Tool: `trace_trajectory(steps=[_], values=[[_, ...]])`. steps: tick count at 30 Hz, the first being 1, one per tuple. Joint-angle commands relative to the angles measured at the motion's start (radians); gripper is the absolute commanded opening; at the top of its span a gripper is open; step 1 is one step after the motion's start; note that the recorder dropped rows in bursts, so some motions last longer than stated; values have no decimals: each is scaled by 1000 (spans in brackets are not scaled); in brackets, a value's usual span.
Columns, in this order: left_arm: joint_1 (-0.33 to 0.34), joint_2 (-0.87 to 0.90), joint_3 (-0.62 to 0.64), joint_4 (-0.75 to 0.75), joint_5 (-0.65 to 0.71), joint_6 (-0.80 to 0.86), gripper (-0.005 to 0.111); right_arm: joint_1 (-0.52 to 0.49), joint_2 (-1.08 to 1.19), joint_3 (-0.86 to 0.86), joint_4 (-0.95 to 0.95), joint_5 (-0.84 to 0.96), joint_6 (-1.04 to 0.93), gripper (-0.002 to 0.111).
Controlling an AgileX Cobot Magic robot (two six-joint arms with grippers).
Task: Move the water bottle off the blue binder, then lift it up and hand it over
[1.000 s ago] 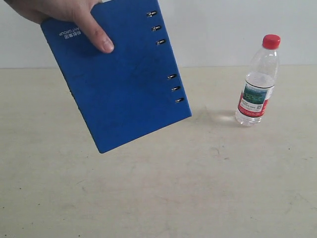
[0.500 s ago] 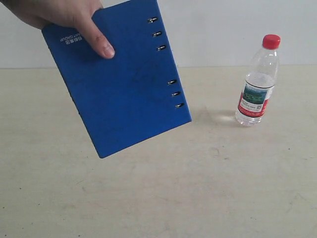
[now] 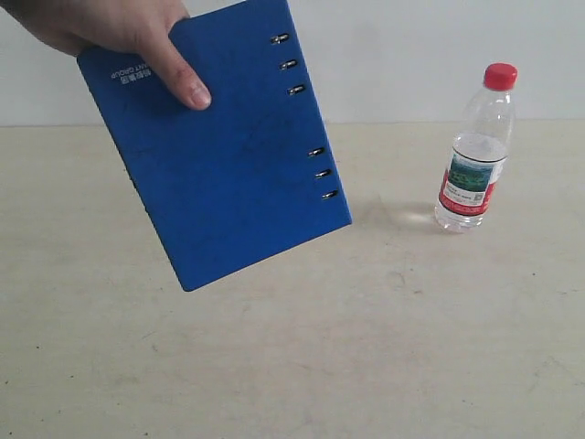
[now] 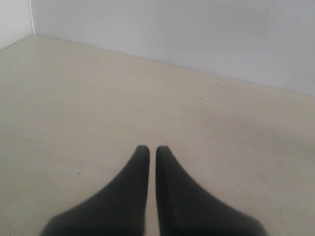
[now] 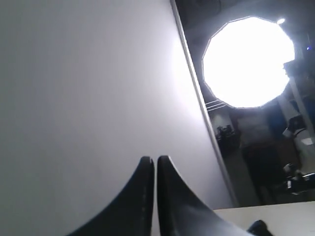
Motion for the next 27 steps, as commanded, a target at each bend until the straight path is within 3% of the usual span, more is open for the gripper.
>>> trace_trajectory(steps=[1,5,8,14,22,27], values=[[-1,-9,2,-5,26,-3,5,126,-4,-168,79,-4,-11,0],[-1,-9,2,-5,26,-3,5,245,-4,-281,298,-4,-11,0],[-1,-9,2,-5,26,-3,5,294,-4,-269,234,-4,-11,0],[-1,-9,2,-5,26,-3,5,299,-4,-205,176,-4,-11,0],[-1,-9,2,-5,26,-3,5,299,-4,-194,523,-4,-11,0],[-1,-9,2,-5,26,-3,5,308,-4,-99,523,-4,-11,0]])
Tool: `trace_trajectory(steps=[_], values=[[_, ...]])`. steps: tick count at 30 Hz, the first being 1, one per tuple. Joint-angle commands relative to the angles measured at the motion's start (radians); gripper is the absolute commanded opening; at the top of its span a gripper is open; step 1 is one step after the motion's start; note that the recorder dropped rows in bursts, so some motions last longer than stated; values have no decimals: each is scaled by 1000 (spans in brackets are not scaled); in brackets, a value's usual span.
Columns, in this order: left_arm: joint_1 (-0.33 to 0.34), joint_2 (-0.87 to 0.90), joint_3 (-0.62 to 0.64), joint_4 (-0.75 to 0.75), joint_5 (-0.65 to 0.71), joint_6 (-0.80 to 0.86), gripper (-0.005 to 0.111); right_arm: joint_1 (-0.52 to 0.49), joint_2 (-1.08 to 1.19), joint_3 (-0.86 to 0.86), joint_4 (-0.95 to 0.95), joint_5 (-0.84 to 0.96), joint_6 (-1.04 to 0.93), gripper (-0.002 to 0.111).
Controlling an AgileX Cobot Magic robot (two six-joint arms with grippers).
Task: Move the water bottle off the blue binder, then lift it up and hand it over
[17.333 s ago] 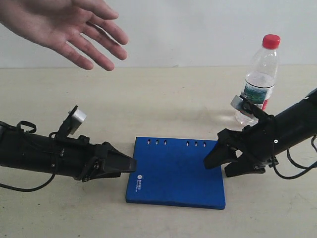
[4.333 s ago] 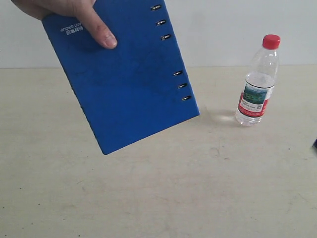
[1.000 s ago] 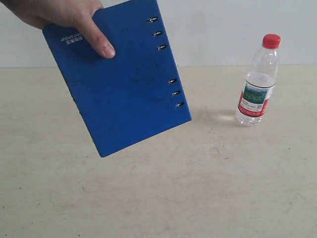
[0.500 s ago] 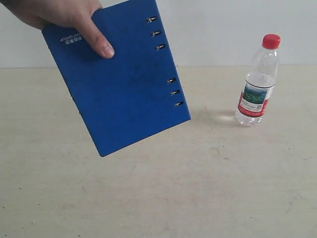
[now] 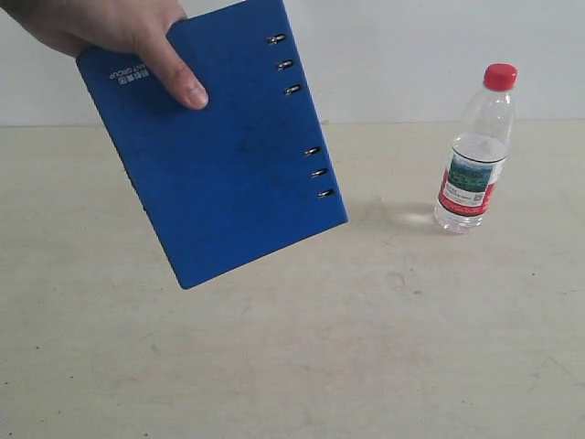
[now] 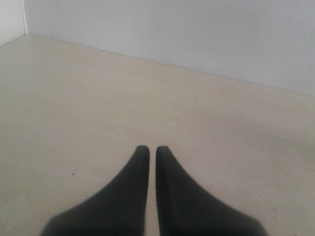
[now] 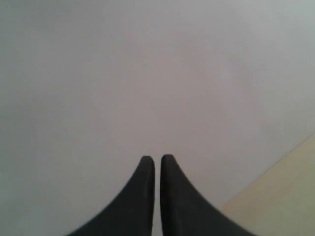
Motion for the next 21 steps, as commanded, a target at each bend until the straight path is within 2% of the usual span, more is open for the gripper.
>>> trace_trajectory(steps=[1,10,16,19,21], values=[[-1,-9,2,-5,9,-3,5,9,0,92,22,5,-11,0],[-1,-9,2,-5,9,-3,5,9,0,503,22,11,15,0],[-1,-9,2,-5,9,-3,5,9,0,759,22,114,7,0],[-1,-9,2,-5,9,-3,5,9,0,783,22,247,-11,0],[-1,-9,2,-5,9,-3,5,9,0,768,22,403,15,0]])
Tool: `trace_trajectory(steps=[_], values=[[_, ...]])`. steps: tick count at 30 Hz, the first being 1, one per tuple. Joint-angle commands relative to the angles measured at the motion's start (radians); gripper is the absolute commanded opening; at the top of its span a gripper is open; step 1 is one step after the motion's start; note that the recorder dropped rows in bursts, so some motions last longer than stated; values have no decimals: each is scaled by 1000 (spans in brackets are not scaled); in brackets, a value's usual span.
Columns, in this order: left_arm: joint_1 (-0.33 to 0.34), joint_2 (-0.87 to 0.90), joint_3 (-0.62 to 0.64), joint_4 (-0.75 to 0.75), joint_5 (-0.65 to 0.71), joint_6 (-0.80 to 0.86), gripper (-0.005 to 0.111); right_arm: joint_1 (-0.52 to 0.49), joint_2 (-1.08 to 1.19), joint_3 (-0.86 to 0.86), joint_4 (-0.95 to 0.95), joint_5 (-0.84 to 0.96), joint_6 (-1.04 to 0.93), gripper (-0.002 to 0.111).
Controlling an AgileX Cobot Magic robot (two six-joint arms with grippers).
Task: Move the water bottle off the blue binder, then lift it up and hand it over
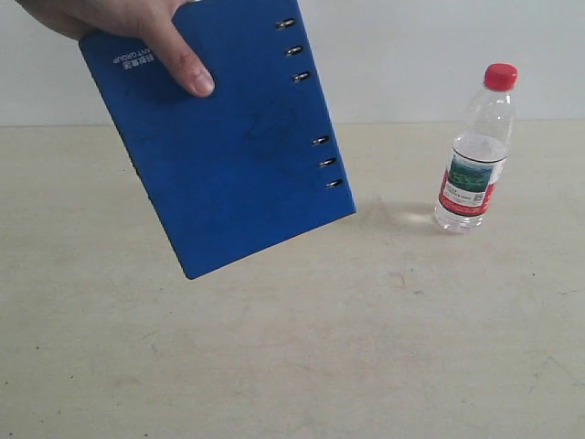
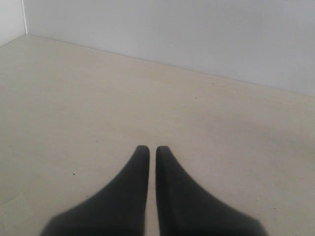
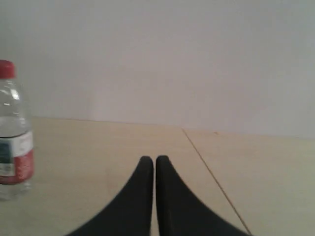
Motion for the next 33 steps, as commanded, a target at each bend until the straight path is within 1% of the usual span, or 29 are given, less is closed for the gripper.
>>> trace_trajectory(steps=[1,2,4,6,7,10,14,15,17,18,19,20,21,23,24,26,28,29,33], values=[[-1,-9,2,-5,9,-3,5,2,-5,-20,-25,342,67,0],[-1,-9,2,-5,9,-3,5,2,-5,-32,-25,466,149,0],[-1,-9,2,-5,9,-3,5,2,-5,-42,-25,684,387,0],[-1,-9,2,-5,9,-3,5,2,-5,-35,-25,854,735,0],[-1,-9,2,-5,9,-3,5,2,-5,-27,-25,927,875,0],[-1,-9,2,-5,9,-3,5,2,15,-2,-25,1144,1050,0],[-1,-9,2,-5,9,-3,5,2,41,30,-25,1376,1322,0],[-1,-9,2,-5,9,-3,5,2,43,37,-25,1447,1363,0],[-1,-9,2,-5,9,-3,5,2,43,51,-30,1588,1381,0],[-1,-9,2,-5,9,-3,5,2,43,54,-130,1674,1430,0],[-1,-9,2,-5,9,-3,5,2,43,54,-183,1680,1459,0],[-1,-9,2,-5,9,-3,5,2,43,54,-344,1644,1530,0],[-1,-9,2,-5,9,-3,5,2,43,54,-424,1622,1556,0],[-1,-9,2,-5,9,-3,5,2,55,54,-648,1569,1666,0],[-1,-9,2,-5,9,-3,5,2,77,56,-841,1544,1791,0],[-1,-9,2,-5,9,-3,5,2,125,56,-1040,1542,1974,0],[-1,-9,2,-5,9,-3,5,2,193,56,-1088,1484,2064,0],[-1,-9,2,-5,9,-3,5,2,213,56,-1088,1448,2070,0],[-1,-9,2,-5,9,-3,5,0,309,56,-1134,1154,2104,0]])
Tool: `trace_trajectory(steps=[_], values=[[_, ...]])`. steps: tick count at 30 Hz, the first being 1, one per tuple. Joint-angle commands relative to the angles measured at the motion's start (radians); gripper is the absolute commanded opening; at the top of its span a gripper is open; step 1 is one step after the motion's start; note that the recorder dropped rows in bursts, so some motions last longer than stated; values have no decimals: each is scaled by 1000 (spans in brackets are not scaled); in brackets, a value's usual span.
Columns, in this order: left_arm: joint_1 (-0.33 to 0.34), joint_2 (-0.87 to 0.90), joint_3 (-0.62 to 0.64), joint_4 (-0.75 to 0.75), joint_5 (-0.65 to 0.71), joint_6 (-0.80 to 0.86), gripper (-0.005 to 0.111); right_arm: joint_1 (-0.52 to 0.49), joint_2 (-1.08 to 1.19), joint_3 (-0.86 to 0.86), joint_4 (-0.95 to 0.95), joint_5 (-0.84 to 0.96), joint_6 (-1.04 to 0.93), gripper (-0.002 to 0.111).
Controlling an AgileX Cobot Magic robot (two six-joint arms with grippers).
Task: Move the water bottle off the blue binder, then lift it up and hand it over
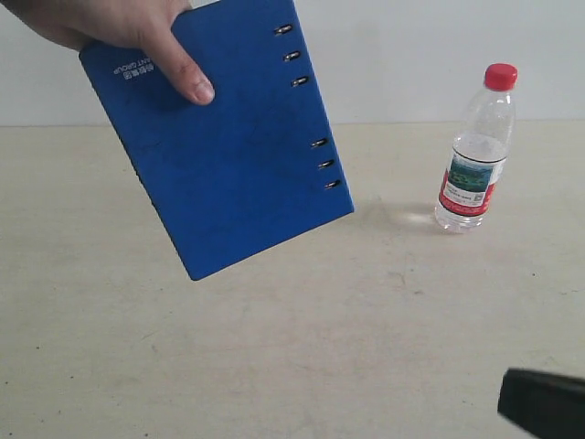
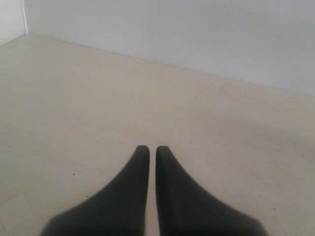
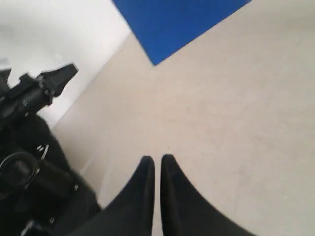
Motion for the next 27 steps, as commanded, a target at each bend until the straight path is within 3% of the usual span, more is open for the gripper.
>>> trace_trajectory(steps=[1,4,11,27], values=[[-1,-9,2,-5,9,-3,5,-1,68,5,-31,-255,26,0],[-1,-9,2,-5,9,-3,5,-1,79,5,-36,-279,-46,0],[-1,-9,2,-5,9,-3,5,-1,79,5,-36,-131,-204,0],[-1,-9,2,-5,9,-3,5,-1,79,5,12,-84,-137,0]])
